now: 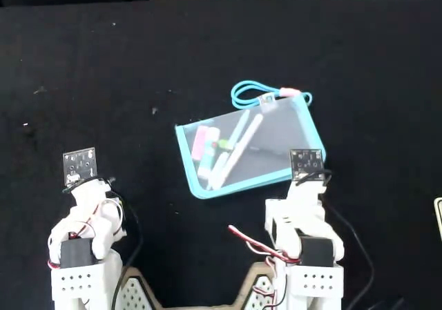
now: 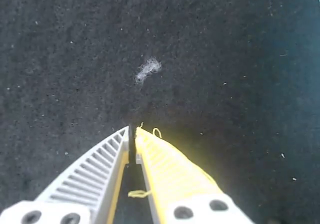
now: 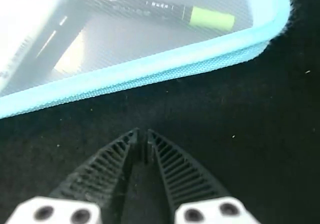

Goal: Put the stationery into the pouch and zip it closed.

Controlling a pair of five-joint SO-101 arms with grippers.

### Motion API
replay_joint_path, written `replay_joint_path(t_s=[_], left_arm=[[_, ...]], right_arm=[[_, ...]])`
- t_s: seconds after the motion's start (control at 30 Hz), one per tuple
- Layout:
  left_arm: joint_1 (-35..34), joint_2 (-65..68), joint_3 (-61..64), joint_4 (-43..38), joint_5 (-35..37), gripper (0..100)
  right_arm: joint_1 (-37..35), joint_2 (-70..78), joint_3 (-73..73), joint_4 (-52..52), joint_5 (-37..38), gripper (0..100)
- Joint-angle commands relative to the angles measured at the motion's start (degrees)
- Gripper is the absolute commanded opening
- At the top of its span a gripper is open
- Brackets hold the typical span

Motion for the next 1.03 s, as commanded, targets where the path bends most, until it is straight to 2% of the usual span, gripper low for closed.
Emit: replay_joint_path(t_s=[0.0, 1.0], left_arm=[[-0.48, -0.35, 1.27, 0.26, 0.18, 3], [-0.48, -0.35, 1.27, 0.26, 0.26, 3]], right_arm=[[0.44, -5.49, -0.31, 0.44, -0.26, 1.1], [0.44, -5.49, -0.31, 0.44, -0.26, 1.1]])
